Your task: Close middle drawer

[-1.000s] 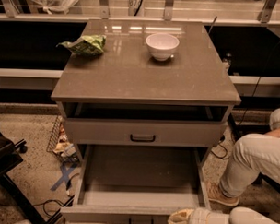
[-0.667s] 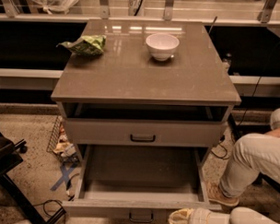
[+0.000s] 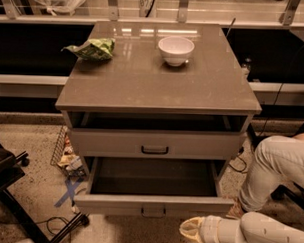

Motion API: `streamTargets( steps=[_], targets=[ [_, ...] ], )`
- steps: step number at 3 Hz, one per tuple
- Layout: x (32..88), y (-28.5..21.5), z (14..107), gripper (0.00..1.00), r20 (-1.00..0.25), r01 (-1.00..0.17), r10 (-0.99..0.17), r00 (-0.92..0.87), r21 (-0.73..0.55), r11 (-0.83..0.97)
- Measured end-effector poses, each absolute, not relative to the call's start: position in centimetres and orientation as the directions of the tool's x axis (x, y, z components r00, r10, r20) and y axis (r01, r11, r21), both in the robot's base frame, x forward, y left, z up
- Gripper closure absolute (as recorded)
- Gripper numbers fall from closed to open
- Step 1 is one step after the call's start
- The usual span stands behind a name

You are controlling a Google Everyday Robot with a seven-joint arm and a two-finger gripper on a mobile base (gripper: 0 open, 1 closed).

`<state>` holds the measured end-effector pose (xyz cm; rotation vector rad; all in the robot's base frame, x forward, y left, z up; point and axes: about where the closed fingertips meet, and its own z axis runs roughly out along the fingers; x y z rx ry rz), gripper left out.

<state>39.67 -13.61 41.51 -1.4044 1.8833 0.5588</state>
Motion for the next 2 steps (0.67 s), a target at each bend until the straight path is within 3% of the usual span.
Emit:
streamTargets(
  steps=[2],
  targets=[
    [49.1, -12.5, 38.7, 1.00, -0.757, -0.947, -0.628, -0.178, -0.041, 0.318]
  ],
)
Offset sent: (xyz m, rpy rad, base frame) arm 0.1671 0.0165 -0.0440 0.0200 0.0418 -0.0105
